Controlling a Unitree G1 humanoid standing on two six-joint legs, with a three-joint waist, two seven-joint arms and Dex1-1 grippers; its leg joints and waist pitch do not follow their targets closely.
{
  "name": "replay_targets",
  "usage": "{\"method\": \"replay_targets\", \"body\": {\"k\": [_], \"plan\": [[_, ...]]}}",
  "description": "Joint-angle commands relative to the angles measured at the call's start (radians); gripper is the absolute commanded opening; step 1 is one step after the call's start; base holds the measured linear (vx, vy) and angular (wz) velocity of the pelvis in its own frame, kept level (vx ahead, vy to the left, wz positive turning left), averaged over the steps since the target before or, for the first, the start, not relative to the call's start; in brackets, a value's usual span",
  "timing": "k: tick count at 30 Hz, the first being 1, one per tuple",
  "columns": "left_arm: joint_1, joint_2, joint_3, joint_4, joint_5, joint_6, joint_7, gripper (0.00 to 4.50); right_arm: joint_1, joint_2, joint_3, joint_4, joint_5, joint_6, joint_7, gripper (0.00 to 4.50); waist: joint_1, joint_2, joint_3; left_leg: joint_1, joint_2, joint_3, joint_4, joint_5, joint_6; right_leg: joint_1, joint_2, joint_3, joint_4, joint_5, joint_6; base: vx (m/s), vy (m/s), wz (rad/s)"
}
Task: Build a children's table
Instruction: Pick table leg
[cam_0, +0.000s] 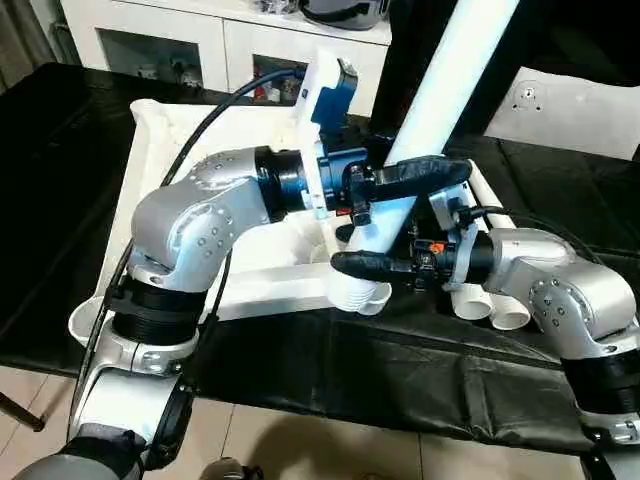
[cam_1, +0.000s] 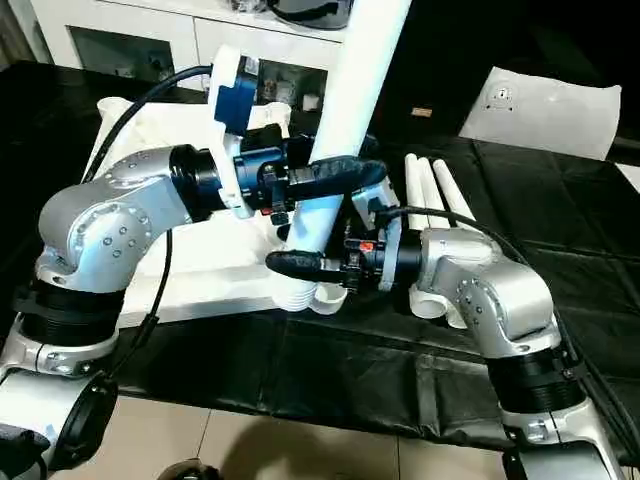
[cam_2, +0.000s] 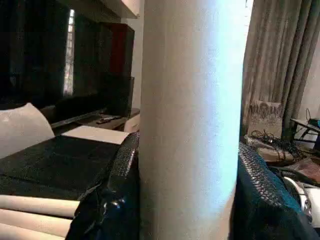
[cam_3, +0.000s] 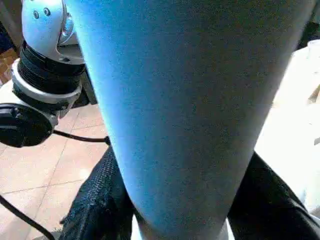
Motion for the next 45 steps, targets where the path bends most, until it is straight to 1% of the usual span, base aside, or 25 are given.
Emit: {"method": "replay_targets", "body": {"k": [1,6,8,11,12,14,15,18,20,21,22,23,24,25,28,30,31,32,33,34,35,36,37,40,45], "plan": [[-0.027,-0.008,-0.017,-0.003,-0.008,0.007,-0.012,1.83,0.007,-0.016,0.008,-0.001,-0.005,0.0,0.002,1.95,-0.001,-0.002,-0.071,0.023,0.044,-0.002,-0.059,-0.077,0.029,0.045,-0.061,0.028,-0.073,-0.015,-0.243,0.0,0.0,0.0],[-0.039,-0.028,0.0,0.014,-0.009,0.033,0.043,1.83,0.012,-0.006,0.004,-0.004,-0.004,0.005,-0.004,1.93,0.0,0.0,-0.072,0.023,0.044,-0.002,-0.058,-0.075,0.029,0.045,-0.061,0.028,-0.071,0.0,-0.25,0.0,0.0,0.0],[-0.044,-0.043,0.019,0.017,-0.028,0.044,0.062,2.53,0.016,0.003,0.001,-0.007,-0.003,0.008,-0.013,1.93,0.002,0.005,-0.072,0.023,0.043,-0.003,-0.059,-0.078,0.029,0.045,-0.061,0.028,-0.073,-0.003,-0.251,0.0,0.0,0.0],[-0.058,-0.107,0.097,0.022,-0.115,0.086,0.141,2.53,0.032,0.026,-0.008,-0.017,0.009,0.014,-0.041,1.92,0.001,0.001,-0.074,0.021,0.042,-0.002,-0.057,-0.075,0.026,0.05,-0.061,0.027,-0.072,0.017,-0.265,0.0,0.0,0.0],[-0.06,-0.118,0.108,0.023,-0.127,0.092,0.155,2.72,0.035,0.03,-0.01,-0.019,0.012,0.014,-0.045,1.91,0.003,0.003,-0.074,0.02,0.042,-0.003,-0.056,-0.076,0.026,0.049,-0.062,0.027,-0.071,0.034,-0.277,0.0,0.0,0.0],[-0.08,-0.201,0.191,0.033,-0.241,0.122,0.255,2.93,0.059,0.061,-0.023,-0.033,0.028,0.012,-0.078,1.91,0.005,-0.001,-0.074,0.019,0.041,-0.003,-0.055,-0.082,0.028,0.051,-0.063,0.026,-0.069,0.04,-0.291,0.0,0.0,0.0],[-0.08,-0.201,0.191,0.033,-0.241,0.122,0.255,2.96,0.059,0.061,-0.023,-0.033,0.028,0.012,-0.078,1.91,0.004,0.004,-0.073,0.02,0.04,-0.004,-0.055,-0.09,0.031,0.05,-0.061,0.026,-0.074,0.032,-0.29,0.0,0.0,0.0],[-0.095,-0.241,0.232,0.034,-0.282,0.095,0.299,3.3,0.076,0.086,-0.031,-0.04,0.031,0.006,-0.11,1.91,0.004,0.007,-0.072,0.02,0.04,-0.006,-0.057,-0.101,0.031,0.051,-0.059,0.026,-0.077,0.012,-0.276,0.0,0.0,0.0],[-0.115,-0.268,0.283,0.038,-0.291,0.017,0.347,3.42,0.092,0.136,-0.064,-0.038,0.019,-0.02,-0.192,1.91,0.0,0.009,-0.07,0.019,0.041,-0.007,-0.06,-0.106,0.022,0.05,-0.06,0.027,-0.081,-0.002,-0.263,0.0,0.0,0.0],[-0.119,-0.272,0.296,0.038,-0.28,-0.005,0.359,3.47,0.093,0.151,-0.075,-0.034,0.012,-0.03,-0.22,1.91,0.001,0.018,-0.072,0.022,0.04,-0.009,-0.06,-0.119,0.014,0.05,-0.06,0.025,-0.08,-0.019,-0.26,0.0,0.0,0.0],[-0.119,-0.272,0.296,0.038,-0.28,-0.005,0.359,3.47,0.093,0.151,-0.075,-0.034,0.012,-0.03,-0.22,1.91,-0.002,0.012,-0.07,0.022,0.04,-0.008,-0.061,-0.124,0.011,0.05,-0.058,0.027,-0.083,-0.03,-0.248,0.0,0.0,0.0],[-0.112,-0.254,0.301,0.031,-0.225,-0.031,0.376,3.54,0.092,0.182,-0.098,-0.022,-0.012,-0.057,-0.281,1.91,-0.001,0.015,-0.07,0.023,0.04,-0.009,-0.062,-0.125,0.009,0.05,-0.057,0.026,-0.083,-0.034,-0.244,0.0,0.0,0.0],[-0.112,-0.254,0.301,0.031,-0.225,-0.031,0.376,3.67,0.092,0.182,-0.098,-0.022,-0.012,-0.057,-0.281,1.91,-0.002,0.016,-0.069,0.023,0.042,-0.009,-0.063,-0.122,0.007,0.047,-0.059,0.028,-0.084,-0.036,-0.236,0.0,0.0,0.0],[-0.078,-0.2,0.271,0.027,-0.127,-0.057,0.367,3.75,0.085,0.217,-0.136,0.004,-0.039,-0.09,-0.367,1.91,-0.004,0.023,-0.069,0.025,0.042,-0.01,-0.065,-0.122,-0.003,0.044,-0.057,0.027,-0.086,-0.042,-0.218,0.0,0.0,0.0],[-0.036,-0.144,0.237,0.019,-0.071,-0.046,0.368,3.79,0.079,0.229,-0.163,0.024,-0.057,-0.111,-0.433,1.91,-0.011,0.029,-0.07,0.026,0.04,-0.011,-0.067,-0.138,-0.025,0.045,-0.054,0.027,-0.082,-0.059,-0.199,0.0,0.0,0.0],[0.005,-0.09,0.208,0.008,-0.035,-0.038,0.367,3.79,0.078,0.227,-0.173,0.033,-0.083,-0.129,-0.474,1.91,-0.009,0.044,-0.074,0.028,0.04,-0.013,-0.066,-0.116,-0.037,0.044,-0.054,0.026,-0.077,-0.014,-0.202,0.0,0.0,0.0],[0.022,-0.069,0.198,0.002,-0.023,-0.034,0.363,3.79,0.078,0.224,-0.176,0.035,-0.096,-0.134,-0.492,1.91,-0.014,0.039,-0.074,0.027,0.038,-0.011,-0.067,-0.112,-0.039,0.045,-0.05,0.025,-0.074,0.02,-0.203,0.0,0.0,0.0],[0.038,-0.049,0.183,-0.006,-0.011,-0.035,0.358,3.79,0.082,0.224,-0.18,0.033,-0.106,-0.135,-0.507,1.91,-0.013,0.043,-0.075,0.027,0.038,-0.011,-0.067,-0.111,-0.04,0.045,-0.05,0.025,-0.074,0.027,-0.205,0.0,0.0,0.0],[0.063,-0.011,0.151,-0.015,0.015,-0.045,0.336,3.79,0.087,0.223,-0.183,0.029,-0.119,-0.136,-0.524,1.91,-0.013,0.05,-0.075,0.028,0.038,-0.011,-0.066,-0.109,-0.042,0.045,-0.05,0.025,-0.071,0.045,-0.21,0.0,0.0,0.0],[0.098,0.046,0.102,-0.023,0.058,-0.062,0.297,3.79,0.093,0.22,-0.183,0.023,-0.137,-0.141,-0.541,1.91,-0.013,0.046,-0.074,0.027,0.039,-0.012,-0.068,-0.11,-0.039,0.045,-0.051,0.025,-0.075,0.044,-0.206,0.0,0.0,0.0],[0.126,0.094,0.057,-0.026,0.1,-0.083,0.264,3.79,0.1,0.212,-0.181,0.017,-0.15,-0.141,-0.549,1.91,-0.017,0.05,-0.074,0.027,0.037,-0.011,-0.069,-0.112,-0.04,0.045,-0.049,0.026,-0.07,0.042,-0.2,0.0,0.0,0.0],[0.131,0.1,0.05,-0.026,0.107,-0.087,0.258,3.79,0.101,0.211,-0.181,0.016,-0.152,-0.141,-0.549,1.91,-0.017,0.049,-0.074,0.028,0.038,-0.011,-0.07,-0.11,-0.039,0.044,-0.049,0.025,-0.073,0.041,-0.196,0.0,0.0,0.0],[0.176,0.18,-0.038,-0.016,0.2,-0.137,0.199,3.79,0.119,0.197,-0.176,0.002,-0.178,-0.143,-0.565,1.91,-0.021,0.051,-0.072,0.026,0.037,-0.008,-0.069,-0.118,-0.04,0.045,-0.049,0.027,-0.074,0.03,-0.194,0.0,0.0,0.0],[0.236,0.277,-0.168,0.019,0.33,-0.216,0.102,3.79,0.155,0.193,-0.177,-0.03,-0.201,-0.146,-0.6,1.91,-0.023,0.059,-0.07,0.027,0.037,-0.009,-0.074,-0.138,-0.042,0.041,-0.05,0.029,-0.081,-0.026,-0.168,0.0,0.0,0.0],[0.277,0.328,-0.263,0.077,0.403,-0.282,0.04,3.79,0.199,0.202,-0.174,-0.076,-0.218,-0.142,-0.642,1.91,-0.029,0.067,-0.07,0.028,0.038,-0.008,-0.075,-0.163,-0.057,0.037,-0.05,0.031,-0.081,-0.042,-0.187,0.0,0.0,0.0]]}}
